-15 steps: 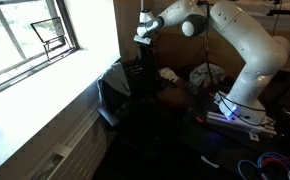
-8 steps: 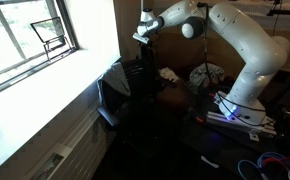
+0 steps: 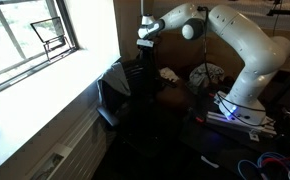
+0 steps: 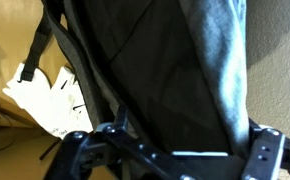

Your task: Move the backpack from the couch to the chair

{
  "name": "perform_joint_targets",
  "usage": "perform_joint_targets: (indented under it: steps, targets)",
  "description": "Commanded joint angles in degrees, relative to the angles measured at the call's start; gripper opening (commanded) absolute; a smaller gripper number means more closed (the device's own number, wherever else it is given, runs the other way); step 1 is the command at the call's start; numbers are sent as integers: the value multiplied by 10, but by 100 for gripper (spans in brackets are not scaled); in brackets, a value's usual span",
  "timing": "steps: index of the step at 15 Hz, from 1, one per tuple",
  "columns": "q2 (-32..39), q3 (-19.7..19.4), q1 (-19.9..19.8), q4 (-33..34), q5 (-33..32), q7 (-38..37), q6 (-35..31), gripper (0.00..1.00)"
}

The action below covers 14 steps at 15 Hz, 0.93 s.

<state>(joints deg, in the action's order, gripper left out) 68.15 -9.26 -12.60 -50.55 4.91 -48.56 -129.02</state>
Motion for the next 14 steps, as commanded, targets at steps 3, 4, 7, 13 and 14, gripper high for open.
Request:
perform_joint_targets:
  steps: [3,4,7,13,14]
  targets:
    - [1,0,-2,11,3,-9,21,68]
    - [1,-3,0,13,2,-17,26,59]
    - [4,-5,0,21,-1,-29,39,39]
    - [7,-46,7,53,-26,-93,94,2]
    - [6,-55,5,60,-30,-106,104,4]
